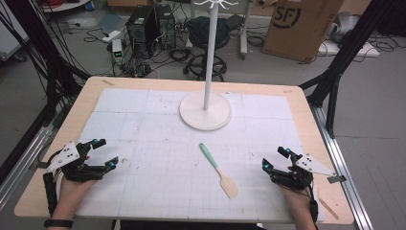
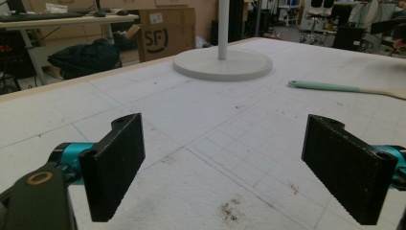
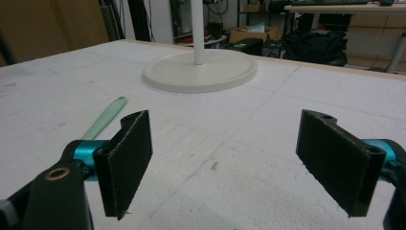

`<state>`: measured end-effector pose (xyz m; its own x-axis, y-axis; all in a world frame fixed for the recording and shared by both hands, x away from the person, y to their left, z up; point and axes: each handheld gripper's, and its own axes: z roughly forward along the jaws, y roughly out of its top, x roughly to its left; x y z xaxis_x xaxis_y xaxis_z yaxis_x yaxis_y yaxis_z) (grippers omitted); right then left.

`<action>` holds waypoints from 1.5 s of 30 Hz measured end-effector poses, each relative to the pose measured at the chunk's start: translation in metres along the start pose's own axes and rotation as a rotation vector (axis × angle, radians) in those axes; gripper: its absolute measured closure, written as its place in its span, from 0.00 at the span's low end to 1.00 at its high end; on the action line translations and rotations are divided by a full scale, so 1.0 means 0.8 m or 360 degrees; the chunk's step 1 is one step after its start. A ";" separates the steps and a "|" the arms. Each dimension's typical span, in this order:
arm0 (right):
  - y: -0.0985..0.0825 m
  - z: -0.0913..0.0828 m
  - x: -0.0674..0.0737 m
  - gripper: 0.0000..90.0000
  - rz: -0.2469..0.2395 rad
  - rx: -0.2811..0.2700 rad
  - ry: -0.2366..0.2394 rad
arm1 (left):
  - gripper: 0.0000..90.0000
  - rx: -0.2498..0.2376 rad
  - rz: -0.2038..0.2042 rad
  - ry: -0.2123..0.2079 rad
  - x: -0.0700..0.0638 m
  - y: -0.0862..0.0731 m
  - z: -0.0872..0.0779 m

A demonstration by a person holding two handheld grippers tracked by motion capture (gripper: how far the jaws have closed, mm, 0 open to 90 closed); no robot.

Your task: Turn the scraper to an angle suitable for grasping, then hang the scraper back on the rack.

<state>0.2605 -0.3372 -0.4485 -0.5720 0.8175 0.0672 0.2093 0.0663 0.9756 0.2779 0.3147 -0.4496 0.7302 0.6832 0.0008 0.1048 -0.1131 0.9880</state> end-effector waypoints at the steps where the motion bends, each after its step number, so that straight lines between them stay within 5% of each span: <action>1: 0.000 0.000 0.000 0.21 0.0006 -0.0001 0.0000 | 0.17 -0.0001 -0.0001 0.0000 0.000 0.000 0.000; 26: 0.006 0.000 0.002 0.20 0.0043 -0.0006 0.0021 | 0.16 -0.0014 -0.0014 -0.0003 0.001 0.000 -0.001; 35: 0.029 0.010 0.030 0.20 0.0039 0.0053 0.0095 | 0.16 -0.0049 -0.0009 0.0013 0.000 -0.001 -0.004; 45: 0.050 0.051 0.086 0.32 0.0044 0.0221 0.0176 | 0.16 -0.0056 -0.0003 0.0010 -0.001 -0.001 -0.004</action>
<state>0.2614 -0.2548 -0.4132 -0.6466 0.7527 0.1239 0.3293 0.1289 0.9354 0.2751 0.3168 -0.4502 0.7258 0.6880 -0.0004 0.0825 -0.0865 0.9928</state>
